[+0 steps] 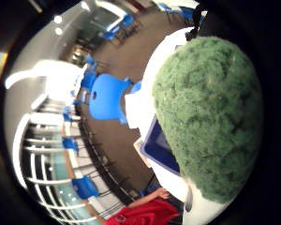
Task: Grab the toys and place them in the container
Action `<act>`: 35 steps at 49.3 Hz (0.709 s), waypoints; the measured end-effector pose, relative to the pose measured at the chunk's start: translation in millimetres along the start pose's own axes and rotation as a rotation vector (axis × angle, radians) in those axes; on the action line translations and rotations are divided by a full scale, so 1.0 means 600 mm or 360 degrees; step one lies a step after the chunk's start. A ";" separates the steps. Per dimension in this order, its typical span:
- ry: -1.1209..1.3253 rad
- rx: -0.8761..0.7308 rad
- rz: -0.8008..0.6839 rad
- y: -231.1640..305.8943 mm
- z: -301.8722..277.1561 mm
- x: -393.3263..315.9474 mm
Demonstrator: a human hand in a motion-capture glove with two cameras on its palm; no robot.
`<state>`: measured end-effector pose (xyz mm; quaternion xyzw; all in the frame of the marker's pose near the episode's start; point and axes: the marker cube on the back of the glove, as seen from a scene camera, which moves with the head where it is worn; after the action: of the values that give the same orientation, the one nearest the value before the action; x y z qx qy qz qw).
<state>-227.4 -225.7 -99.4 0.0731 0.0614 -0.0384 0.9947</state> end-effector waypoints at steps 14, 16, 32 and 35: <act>-0.0053 -0.0267 -0.0139 0.022 0.029 0.033; 0.0045 -0.0231 -0.0217 0.027 0.031 0.053; -0.0083 -0.0169 0.0071 0.081 0.028 0.158; -0.0037 -0.0168 0.0112 0.100 0.040 0.191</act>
<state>-105.8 -177.9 -81.9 0.0223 0.0491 -0.0010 0.9985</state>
